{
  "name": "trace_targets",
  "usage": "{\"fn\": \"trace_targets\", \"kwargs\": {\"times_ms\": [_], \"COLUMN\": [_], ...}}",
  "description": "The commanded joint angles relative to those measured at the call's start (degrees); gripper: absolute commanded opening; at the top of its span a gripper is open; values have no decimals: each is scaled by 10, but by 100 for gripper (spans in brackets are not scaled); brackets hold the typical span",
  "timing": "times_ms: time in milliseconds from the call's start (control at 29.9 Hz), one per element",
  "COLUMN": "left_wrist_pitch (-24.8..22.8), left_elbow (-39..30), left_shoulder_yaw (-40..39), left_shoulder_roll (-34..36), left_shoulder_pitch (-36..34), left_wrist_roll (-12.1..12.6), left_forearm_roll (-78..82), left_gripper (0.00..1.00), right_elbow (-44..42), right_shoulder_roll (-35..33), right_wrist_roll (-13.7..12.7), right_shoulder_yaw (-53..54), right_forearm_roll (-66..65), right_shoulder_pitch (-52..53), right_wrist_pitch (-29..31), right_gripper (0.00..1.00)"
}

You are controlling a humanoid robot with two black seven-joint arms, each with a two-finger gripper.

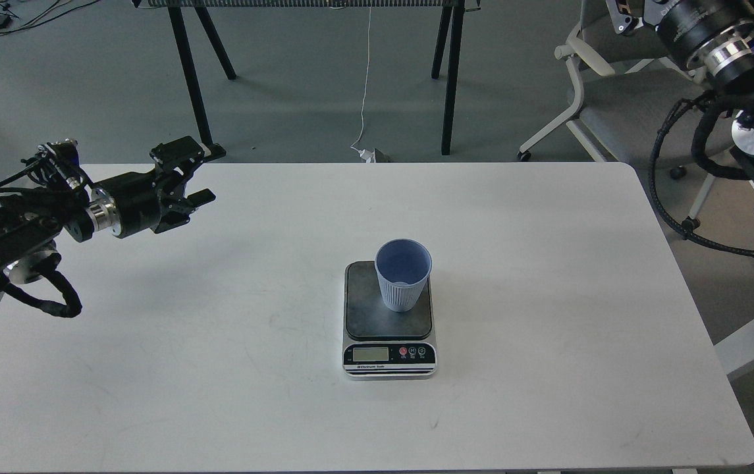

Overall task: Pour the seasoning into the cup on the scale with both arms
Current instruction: 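Raise the bottle away from the cup with the right gripper, then turn the bottle upright and lower it onto the table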

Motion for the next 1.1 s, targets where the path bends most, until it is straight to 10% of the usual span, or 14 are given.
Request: {"fn": "trace_targets", "kwargs": {"times_ms": [0, 1069], "left_wrist_pitch": [0, 0], "left_elbow": [0, -1], "left_shoulder_yaw": [1, 1], "left_shoulder_roll": [0, 1], "left_shoulder_pitch": [0, 12], "left_wrist_roll": [0, 0], "left_forearm_roll": [1, 15], "left_gripper": [99, 99], "right_elbow": [54, 195], "right_shoulder_roll": [-36, 131], "right_wrist_roll": [0, 1], "right_shoulder_yaw": [35, 300], "right_forearm_roll": [114, 305], "right_shoulder_pitch": [-61, -483], "right_wrist_pitch": [0, 0], "right_gripper": [9, 12]}}
